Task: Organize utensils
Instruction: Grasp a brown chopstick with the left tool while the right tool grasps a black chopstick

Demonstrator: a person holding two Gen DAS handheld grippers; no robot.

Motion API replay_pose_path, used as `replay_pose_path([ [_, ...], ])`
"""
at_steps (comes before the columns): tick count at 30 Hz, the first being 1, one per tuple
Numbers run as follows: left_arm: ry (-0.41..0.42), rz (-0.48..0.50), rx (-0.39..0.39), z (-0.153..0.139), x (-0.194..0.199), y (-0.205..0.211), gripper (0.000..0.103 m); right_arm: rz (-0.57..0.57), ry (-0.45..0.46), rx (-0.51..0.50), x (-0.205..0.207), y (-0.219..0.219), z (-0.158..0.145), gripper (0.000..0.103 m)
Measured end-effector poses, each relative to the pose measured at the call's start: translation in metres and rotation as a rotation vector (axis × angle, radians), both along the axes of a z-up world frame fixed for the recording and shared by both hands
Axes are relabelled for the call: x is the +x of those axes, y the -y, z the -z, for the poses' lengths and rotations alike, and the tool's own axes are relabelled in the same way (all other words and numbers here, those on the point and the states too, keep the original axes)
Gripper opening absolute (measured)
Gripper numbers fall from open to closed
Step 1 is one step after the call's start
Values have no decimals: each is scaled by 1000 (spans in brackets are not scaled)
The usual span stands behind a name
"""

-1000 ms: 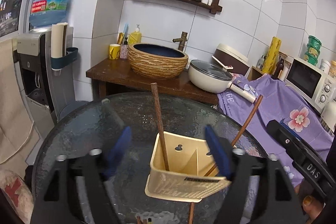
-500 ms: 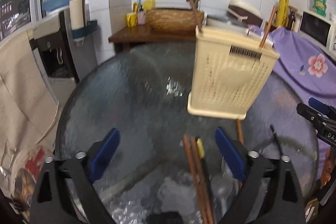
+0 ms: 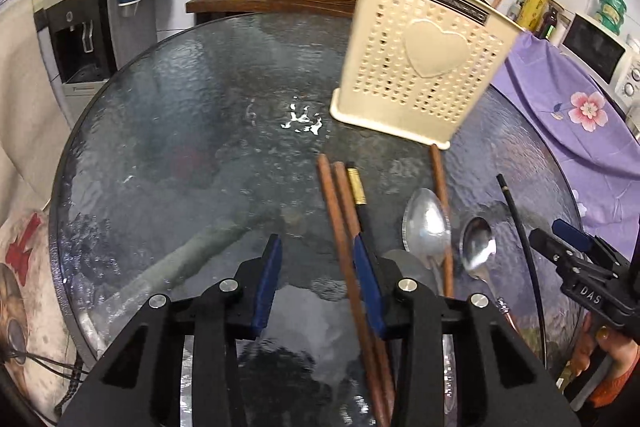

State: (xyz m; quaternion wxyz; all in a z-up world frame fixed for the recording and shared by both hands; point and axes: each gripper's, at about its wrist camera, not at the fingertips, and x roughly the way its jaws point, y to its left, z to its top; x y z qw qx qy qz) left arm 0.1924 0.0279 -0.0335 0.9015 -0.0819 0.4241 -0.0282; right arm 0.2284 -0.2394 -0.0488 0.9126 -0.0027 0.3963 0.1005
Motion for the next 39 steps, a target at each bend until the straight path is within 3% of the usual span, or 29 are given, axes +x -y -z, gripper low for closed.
replay_pose_path([
  [11, -30, 8, 45, 16, 5, 12, 26, -3, -2, -17, -4, -8, -3, 70],
  [15, -33, -9, 59, 15, 2, 4, 26, 9, -27, -38, 1, -9, 0, 60],
  [22, -38, -38, 52, 12, 6, -6, 25, 13, -60, -40, 12, -13, 1, 55],
  [27, -43, -44, 49, 12, 18, -4, 25, 21, -82, -28, 24, -18, 1, 41],
  [33, -46, -66, 56, 15, 29, -4, 25, 52, -91, -24, 38, -21, 3, 31],
  [39, -37, -83, 58, 16, 36, -1, 25, 55, -94, -32, 48, -24, 4, 26],
])
